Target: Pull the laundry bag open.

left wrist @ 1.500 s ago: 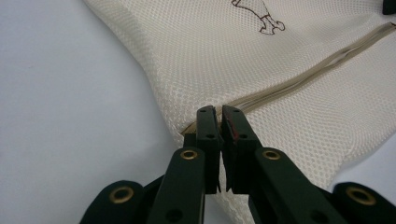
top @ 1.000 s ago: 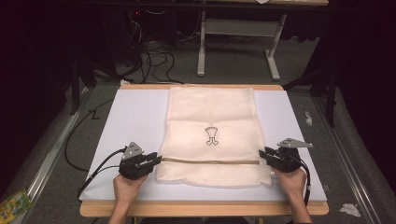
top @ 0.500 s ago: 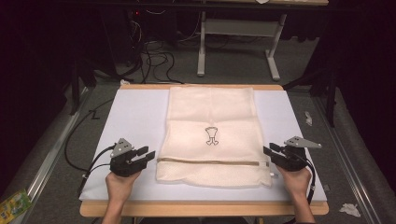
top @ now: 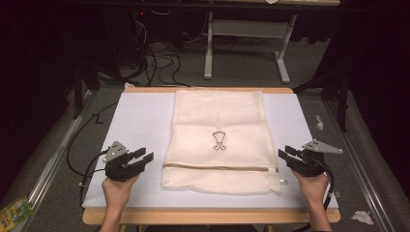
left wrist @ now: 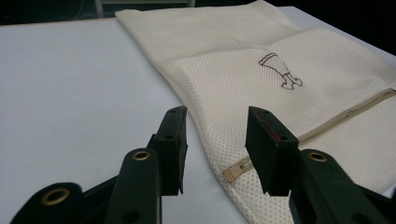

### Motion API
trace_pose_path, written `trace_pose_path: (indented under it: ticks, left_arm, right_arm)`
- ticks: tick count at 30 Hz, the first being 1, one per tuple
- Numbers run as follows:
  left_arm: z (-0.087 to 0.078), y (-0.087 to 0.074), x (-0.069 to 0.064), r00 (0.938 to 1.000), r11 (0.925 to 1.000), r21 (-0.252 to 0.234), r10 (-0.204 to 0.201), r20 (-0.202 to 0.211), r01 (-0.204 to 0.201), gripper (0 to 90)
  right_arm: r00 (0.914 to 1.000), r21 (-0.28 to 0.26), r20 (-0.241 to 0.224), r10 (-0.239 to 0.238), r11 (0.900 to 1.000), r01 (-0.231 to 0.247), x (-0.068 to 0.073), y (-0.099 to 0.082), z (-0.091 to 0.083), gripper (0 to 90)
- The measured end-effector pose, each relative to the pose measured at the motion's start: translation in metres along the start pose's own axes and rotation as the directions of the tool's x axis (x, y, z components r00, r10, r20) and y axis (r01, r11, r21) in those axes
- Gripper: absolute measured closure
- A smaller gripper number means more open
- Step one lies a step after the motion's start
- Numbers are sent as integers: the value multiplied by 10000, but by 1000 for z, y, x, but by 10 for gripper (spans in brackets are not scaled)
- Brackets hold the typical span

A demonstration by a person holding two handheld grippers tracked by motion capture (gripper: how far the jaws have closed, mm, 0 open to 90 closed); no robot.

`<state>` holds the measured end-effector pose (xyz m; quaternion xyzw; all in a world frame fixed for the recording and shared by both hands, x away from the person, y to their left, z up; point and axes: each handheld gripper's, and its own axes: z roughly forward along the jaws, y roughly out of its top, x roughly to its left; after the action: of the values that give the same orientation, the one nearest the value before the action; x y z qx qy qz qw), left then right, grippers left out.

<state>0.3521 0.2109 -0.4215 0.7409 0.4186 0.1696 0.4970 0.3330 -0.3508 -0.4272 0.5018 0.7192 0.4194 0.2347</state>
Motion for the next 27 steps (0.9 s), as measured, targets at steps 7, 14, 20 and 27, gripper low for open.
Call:
trace_pose_path:
  ticks: [7,14,20,27]
  left_arm:
    - [-6,3,8,9997,9995,-230,-211,-104,209,560]
    - [-13,0,17,9984,9975,-511,-497,-283,482,546]
    - [-16,-3,22,9976,9966,-569,-614,-318,595,549]
    - [-16,-4,26,9969,9956,-616,-720,-324,699,544]
  right_arm:
    - [9997,-36,154,-204,9998,205,-2,1,-2,624]
    - [9997,-103,195,-171,9998,173,-3,0,-2,624]
    - [9996,-250,272,-71,9997,78,-7,-2,-8,624]
    - [9991,-450,411,97,9990,-78,-15,-4,-16,624]
